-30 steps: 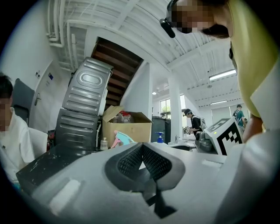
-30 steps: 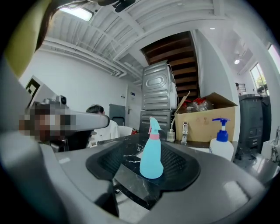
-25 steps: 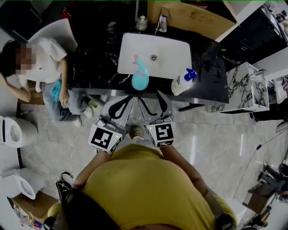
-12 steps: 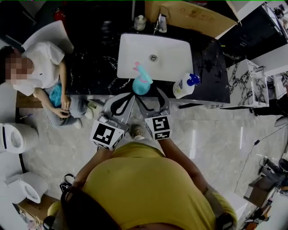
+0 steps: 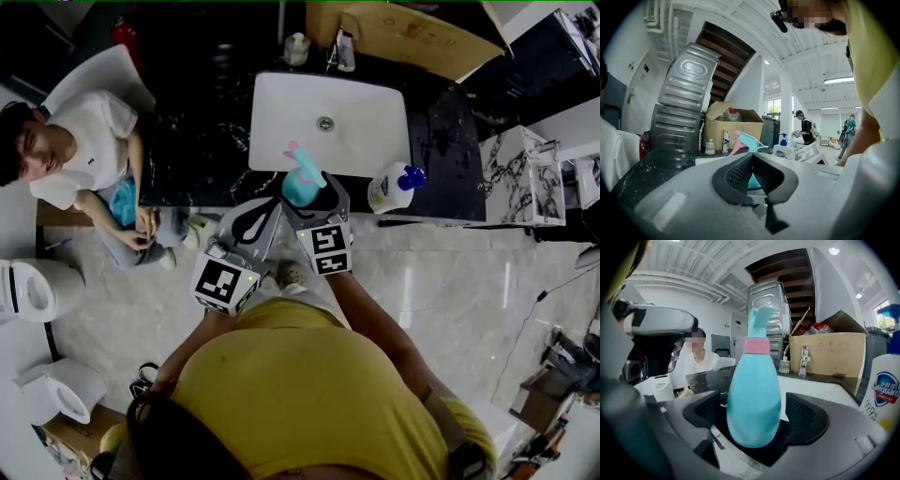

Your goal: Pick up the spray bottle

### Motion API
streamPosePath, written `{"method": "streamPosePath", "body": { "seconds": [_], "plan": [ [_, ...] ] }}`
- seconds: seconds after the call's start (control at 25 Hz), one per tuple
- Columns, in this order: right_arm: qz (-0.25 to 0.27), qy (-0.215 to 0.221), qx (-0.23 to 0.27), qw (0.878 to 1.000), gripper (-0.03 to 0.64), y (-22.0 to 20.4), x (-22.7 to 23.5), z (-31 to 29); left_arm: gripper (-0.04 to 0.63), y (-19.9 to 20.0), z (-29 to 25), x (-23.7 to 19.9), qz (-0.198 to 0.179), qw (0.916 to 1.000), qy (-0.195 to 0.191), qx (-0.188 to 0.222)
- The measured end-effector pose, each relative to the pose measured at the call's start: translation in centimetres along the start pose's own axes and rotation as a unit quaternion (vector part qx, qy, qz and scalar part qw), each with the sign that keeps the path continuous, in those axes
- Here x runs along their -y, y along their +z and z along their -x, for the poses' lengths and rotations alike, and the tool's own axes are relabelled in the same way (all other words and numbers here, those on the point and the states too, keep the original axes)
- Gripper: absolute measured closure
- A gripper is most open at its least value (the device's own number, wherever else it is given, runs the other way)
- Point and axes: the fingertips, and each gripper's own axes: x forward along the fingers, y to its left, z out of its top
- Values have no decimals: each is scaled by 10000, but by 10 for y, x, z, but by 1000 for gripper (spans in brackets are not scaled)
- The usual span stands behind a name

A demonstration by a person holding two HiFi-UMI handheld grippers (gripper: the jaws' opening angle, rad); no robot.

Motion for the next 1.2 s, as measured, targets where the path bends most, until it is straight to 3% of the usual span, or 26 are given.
{"method": "streamPosePath", "body": {
  "seconds": [0.28,0.76,1.2],
  "plan": [
    [4,-85,-87,9999,208,-5,5,-15,591,-3,0,-11,13,10000,44,-78],
    [148,-206,305,9992,233,8,10,-2,591,-8,-1,-8,-1,10000,-14,-86],
    [-82,-884,586,9943,233,59,28,67,591,5,-1,5,-104,9999,-38,98]
  ]
}}
